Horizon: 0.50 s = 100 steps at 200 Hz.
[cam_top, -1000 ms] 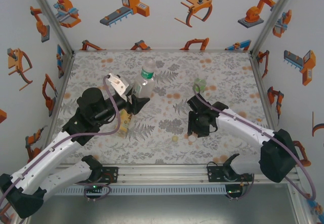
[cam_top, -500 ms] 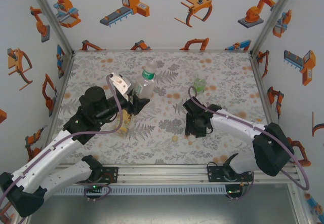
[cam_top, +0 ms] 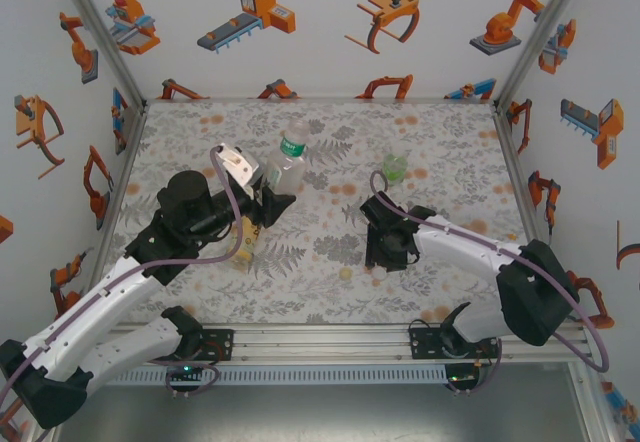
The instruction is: Screw on the bottle caps
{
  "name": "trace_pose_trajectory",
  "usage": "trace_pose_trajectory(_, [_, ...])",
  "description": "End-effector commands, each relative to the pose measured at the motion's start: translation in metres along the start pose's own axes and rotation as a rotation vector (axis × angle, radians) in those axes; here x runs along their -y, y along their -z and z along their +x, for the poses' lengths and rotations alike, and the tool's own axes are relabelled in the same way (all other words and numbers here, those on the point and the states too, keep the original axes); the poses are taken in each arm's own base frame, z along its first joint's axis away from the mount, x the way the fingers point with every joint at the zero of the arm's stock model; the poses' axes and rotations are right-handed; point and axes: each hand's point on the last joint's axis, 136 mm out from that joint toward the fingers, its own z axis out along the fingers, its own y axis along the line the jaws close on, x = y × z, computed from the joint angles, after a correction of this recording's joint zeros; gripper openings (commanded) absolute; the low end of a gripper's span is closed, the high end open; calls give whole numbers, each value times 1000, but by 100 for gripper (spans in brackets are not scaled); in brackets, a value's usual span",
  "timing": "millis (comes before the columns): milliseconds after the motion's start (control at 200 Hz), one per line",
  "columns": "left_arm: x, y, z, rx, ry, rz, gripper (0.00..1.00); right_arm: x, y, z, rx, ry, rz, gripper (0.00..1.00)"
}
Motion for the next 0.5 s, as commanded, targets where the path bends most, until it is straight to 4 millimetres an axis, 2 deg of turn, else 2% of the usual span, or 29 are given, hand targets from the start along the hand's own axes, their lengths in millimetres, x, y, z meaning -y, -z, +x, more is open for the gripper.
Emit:
trace_pose_trajectory(0, [-4,7,-22,60,6,-25,0,12,-4,9,-23,9,63,49])
trace_pose_trajectory(496, [-6,10,-22,69,24,-38,0,10,-11,13,-31,11,55,49])
